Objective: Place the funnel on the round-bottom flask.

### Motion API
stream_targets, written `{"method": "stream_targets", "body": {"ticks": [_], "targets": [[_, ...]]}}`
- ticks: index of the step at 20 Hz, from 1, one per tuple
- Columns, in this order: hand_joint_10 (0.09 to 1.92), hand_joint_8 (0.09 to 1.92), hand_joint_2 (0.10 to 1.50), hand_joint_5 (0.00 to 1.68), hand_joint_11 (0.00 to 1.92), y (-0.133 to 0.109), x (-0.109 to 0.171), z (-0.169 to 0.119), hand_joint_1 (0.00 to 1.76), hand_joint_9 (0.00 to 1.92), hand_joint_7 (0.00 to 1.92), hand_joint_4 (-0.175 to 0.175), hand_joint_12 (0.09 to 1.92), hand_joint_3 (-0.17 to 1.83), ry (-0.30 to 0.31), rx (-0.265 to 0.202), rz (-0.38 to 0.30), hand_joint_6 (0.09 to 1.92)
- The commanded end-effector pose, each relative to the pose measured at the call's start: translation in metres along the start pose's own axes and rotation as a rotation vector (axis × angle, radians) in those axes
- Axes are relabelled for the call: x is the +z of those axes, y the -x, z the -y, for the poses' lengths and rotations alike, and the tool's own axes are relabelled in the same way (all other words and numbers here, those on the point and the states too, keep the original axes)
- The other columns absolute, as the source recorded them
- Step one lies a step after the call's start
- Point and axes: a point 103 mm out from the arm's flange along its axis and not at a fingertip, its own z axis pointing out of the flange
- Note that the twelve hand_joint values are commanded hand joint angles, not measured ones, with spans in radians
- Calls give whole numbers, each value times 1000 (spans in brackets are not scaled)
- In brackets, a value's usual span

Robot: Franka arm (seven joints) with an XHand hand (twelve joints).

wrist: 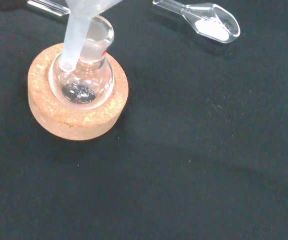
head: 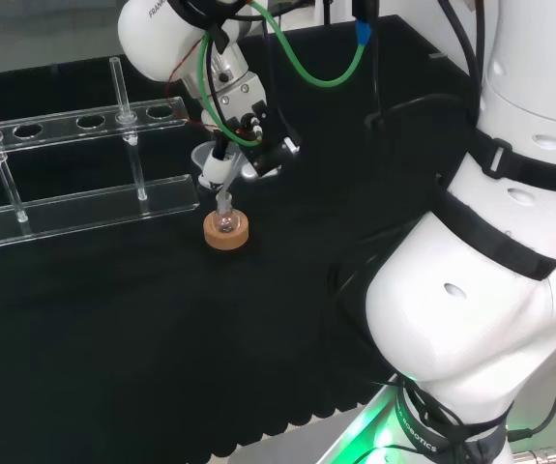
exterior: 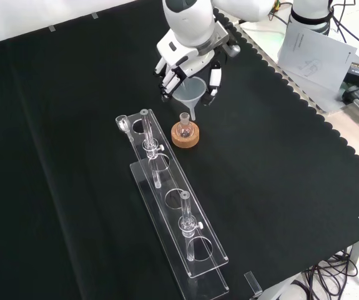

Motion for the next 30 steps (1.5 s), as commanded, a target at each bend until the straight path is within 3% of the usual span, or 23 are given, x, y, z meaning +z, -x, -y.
{"method": "stream_targets", "body": {"ticks": [1,14,30], "targets": [[550,785,786,569,614,-2,-8,0,709,1086,782,-47,1260,513,23,3,5,420],[556,789,786,562,618,3,-40,19,710,1080,777,-47,1257,515,69,24,10,437],[559,791,786,556,618,2,-30,14,711,1071,774,-48,1257,517,68,47,46,453]]}}
